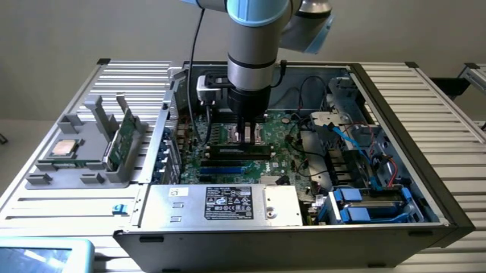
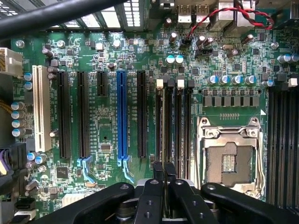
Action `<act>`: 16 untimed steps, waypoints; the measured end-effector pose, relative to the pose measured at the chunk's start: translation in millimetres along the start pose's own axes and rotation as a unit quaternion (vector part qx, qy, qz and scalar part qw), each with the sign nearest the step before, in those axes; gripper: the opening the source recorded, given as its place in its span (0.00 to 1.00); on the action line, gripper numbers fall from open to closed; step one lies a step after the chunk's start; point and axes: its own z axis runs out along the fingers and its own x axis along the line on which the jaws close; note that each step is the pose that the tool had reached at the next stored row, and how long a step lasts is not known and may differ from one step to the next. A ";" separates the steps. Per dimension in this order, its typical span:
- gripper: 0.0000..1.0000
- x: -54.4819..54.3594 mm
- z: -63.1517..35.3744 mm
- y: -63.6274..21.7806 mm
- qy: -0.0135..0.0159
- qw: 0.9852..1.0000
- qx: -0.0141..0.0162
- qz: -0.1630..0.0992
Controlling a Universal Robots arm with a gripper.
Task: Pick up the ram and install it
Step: 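Insert the ram into the slot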
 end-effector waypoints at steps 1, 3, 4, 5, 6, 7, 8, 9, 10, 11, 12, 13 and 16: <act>0.11 -0.1 0.1 0.1 0.000 1.000 0.000 0.000; 0.11 0.0 0.2 0.1 0.000 1.000 -0.001 0.000; 0.11 0.0 0.2 0.1 0.000 1.000 -0.001 -0.001; 0.11 0.1 0.3 0.0 0.000 1.000 -0.001 -0.001; 0.11 0.2 0.3 -0.2 0.000 1.000 -0.001 -0.001; 0.11 0.4 0.3 -0.5 0.000 1.000 -0.001 -0.002; 0.11 0.4 0.2 -0.6 0.000 1.000 -0.002 -0.002; 0.11 0.4 0.2 -0.5 0.000 1.000 -0.002 -0.002; 0.11 0.6 0.3 -0.6 0.000 1.000 -0.002 -0.002; 0.11 0.7 0.3 -0.6 0.000 1.000 -0.002 -0.002; 0.11 0.7 0.3 -0.6 0.000 1.000 -0.002 -0.002; 0.11 0.7 0.3 -0.6 0.000 1.000 -0.002 -0.002; 0.11 0.9 0.4 -0.6 0.000 1.000 -0.002 -0.004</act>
